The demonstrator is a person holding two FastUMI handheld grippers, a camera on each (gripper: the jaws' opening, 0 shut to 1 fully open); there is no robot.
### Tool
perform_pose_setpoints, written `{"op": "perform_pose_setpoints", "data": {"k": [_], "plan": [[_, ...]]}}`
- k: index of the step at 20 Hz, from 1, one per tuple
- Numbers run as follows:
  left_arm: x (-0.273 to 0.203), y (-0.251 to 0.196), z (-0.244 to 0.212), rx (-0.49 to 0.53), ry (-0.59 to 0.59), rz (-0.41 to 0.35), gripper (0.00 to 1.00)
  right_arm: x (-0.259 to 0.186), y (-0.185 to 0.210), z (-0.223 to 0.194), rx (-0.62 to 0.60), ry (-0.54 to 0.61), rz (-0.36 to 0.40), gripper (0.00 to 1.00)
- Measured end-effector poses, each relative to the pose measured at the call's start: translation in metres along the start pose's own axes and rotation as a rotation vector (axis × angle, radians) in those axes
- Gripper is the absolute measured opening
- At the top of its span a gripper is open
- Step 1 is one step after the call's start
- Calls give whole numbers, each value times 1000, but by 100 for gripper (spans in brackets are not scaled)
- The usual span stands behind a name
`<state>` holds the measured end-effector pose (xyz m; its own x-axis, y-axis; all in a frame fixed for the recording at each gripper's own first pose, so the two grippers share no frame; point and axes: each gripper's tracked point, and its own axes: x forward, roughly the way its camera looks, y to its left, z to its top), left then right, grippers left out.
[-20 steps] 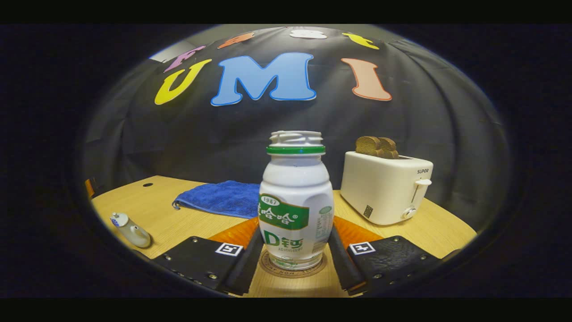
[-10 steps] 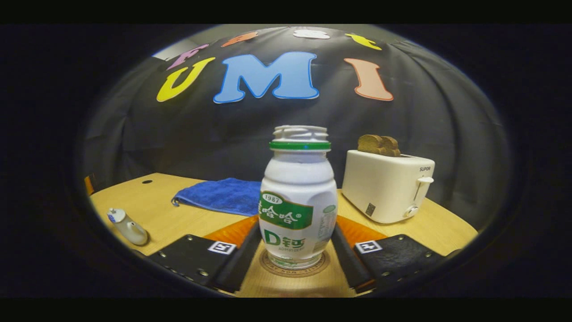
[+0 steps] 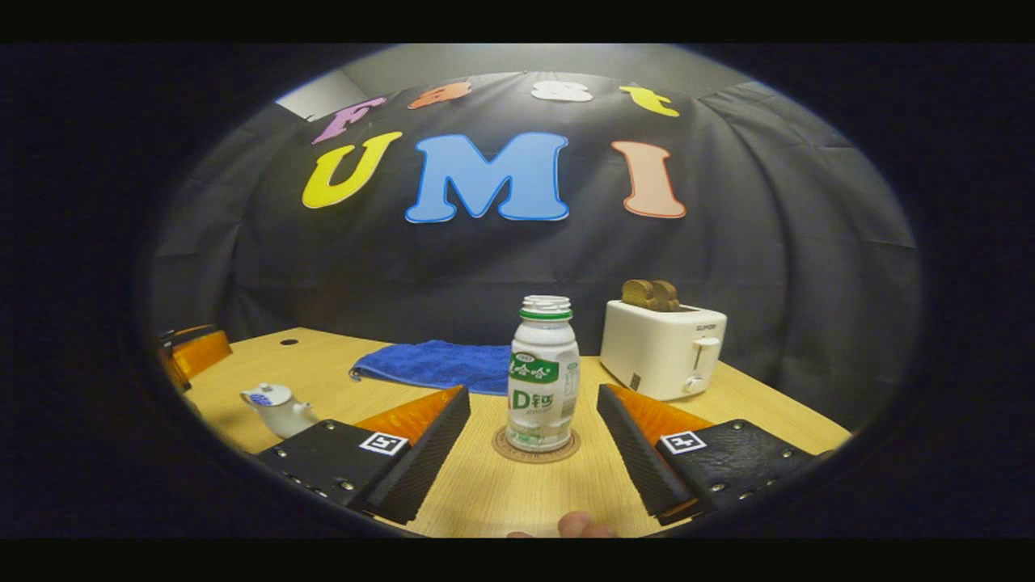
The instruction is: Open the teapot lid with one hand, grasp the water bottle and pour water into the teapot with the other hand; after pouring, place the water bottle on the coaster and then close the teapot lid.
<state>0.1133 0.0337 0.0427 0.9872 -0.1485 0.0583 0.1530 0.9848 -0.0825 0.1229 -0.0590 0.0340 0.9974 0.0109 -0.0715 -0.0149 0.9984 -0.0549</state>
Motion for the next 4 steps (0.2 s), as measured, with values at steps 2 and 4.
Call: {"op": "perform_pose_setpoints", "data": {"k": [2,4], "plan": [[-23,-27,-13,9,38,-18,94,-43,17,-3,-13,-43,-9,98],[-52,-43,-19,49,29,5,96,-78,39,-17,-27,-60,-9,98]]}}
